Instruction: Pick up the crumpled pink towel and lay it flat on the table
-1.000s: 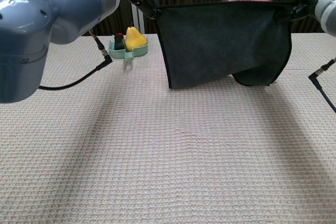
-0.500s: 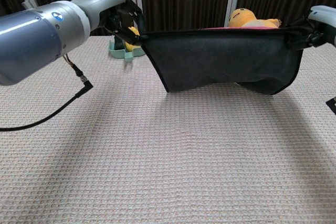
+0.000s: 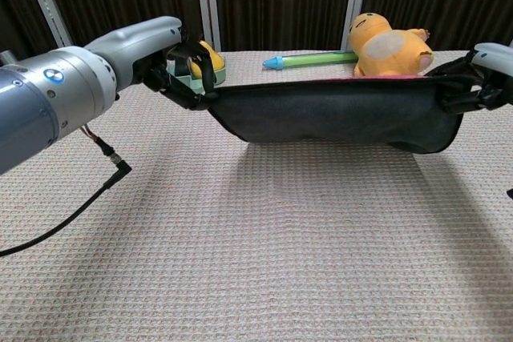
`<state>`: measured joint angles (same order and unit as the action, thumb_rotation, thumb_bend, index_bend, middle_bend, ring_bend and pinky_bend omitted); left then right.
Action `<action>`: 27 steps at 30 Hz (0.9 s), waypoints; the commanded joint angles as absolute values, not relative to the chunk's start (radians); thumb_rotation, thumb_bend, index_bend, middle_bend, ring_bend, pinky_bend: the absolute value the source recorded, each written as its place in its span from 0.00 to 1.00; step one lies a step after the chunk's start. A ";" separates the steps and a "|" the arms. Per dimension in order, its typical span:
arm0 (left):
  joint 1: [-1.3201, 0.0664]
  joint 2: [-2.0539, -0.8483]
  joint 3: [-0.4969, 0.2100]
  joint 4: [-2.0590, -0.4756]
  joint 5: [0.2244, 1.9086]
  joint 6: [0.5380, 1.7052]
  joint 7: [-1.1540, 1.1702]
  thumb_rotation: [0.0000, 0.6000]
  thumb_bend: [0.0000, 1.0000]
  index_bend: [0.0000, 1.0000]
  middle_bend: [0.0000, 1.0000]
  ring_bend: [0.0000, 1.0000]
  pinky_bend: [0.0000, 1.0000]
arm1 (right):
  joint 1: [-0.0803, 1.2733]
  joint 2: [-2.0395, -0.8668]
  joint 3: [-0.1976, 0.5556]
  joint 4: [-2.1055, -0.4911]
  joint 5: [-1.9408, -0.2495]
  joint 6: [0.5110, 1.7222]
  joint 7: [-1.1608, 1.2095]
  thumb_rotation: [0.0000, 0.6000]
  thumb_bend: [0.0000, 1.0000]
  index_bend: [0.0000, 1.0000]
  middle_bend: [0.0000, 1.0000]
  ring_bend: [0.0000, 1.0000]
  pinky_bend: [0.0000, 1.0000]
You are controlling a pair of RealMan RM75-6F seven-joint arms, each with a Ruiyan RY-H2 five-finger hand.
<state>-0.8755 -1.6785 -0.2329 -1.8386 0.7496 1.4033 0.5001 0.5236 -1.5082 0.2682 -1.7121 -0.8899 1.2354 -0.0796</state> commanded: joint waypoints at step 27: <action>-0.716 -1.687 -0.096 -1.825 0.881 1.338 0.438 1.00 0.71 0.91 0.30 0.05 0.07 | 0.454 -1.594 0.157 -1.693 -0.984 1.218 -0.121 1.00 0.72 0.66 0.22 0.02 0.01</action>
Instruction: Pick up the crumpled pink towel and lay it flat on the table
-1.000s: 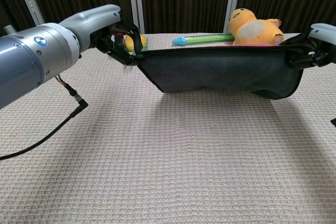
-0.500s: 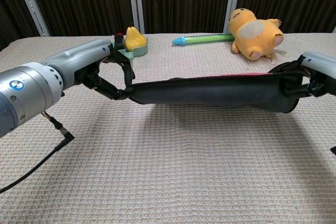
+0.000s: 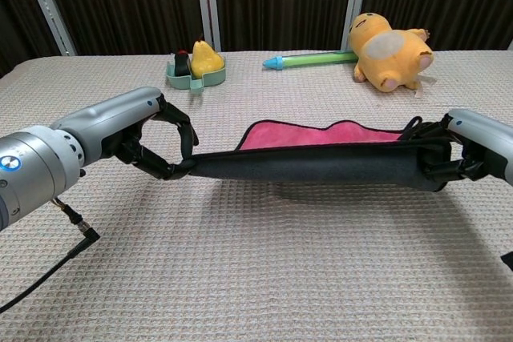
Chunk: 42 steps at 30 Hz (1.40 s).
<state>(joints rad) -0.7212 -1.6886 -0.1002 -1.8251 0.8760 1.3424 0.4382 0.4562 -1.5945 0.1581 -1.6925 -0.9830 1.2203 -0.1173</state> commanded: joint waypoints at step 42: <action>-0.651 -1.567 -0.033 -1.890 0.910 1.149 0.475 1.00 0.10 0.29 0.11 0.00 0.00 | 0.408 -1.562 0.069 -1.776 -1.005 1.186 -0.295 1.00 0.45 0.00 0.00 0.00 0.00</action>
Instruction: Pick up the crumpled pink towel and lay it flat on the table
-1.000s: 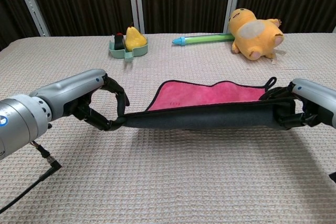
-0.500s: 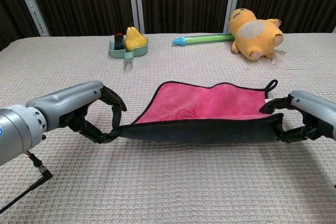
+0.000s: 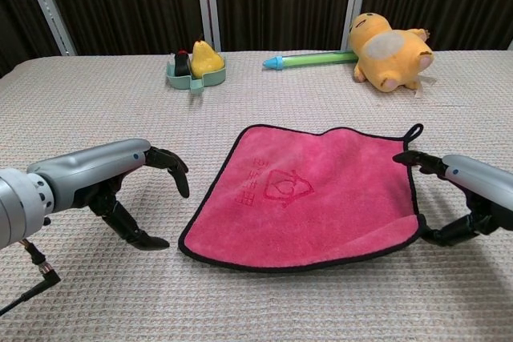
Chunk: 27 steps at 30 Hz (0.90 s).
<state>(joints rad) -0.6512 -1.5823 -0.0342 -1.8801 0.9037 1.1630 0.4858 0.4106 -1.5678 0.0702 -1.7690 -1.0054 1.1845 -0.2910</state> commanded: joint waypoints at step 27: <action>-0.630 -1.430 -0.052 -1.877 1.007 1.098 0.387 1.00 0.42 0.11 0.09 0.00 0.00 | 0.344 -1.420 0.115 -1.829 -1.121 1.277 -0.220 1.00 0.42 0.00 0.00 0.00 0.00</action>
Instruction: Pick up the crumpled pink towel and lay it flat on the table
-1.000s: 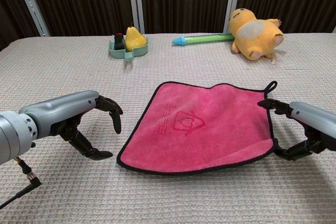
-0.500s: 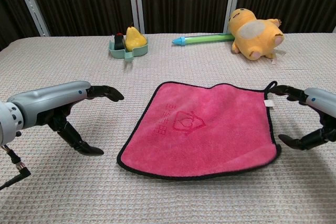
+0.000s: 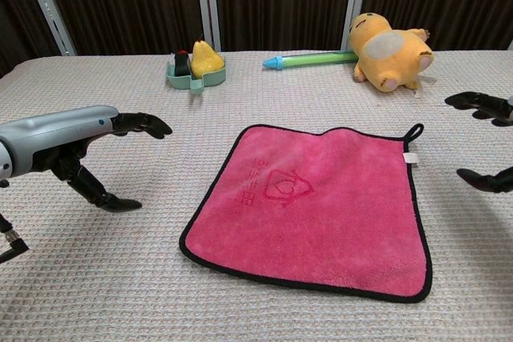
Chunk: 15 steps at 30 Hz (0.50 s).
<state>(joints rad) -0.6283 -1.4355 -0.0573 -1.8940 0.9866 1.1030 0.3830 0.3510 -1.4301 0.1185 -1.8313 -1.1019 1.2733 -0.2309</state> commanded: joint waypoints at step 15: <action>-0.774 -1.509 -0.122 -1.680 0.924 1.024 0.638 1.00 0.81 0.11 0.09 0.00 0.00 | 0.359 -1.423 0.151 -1.785 -1.128 1.248 -0.187 1.00 0.41 0.00 0.00 0.00 0.00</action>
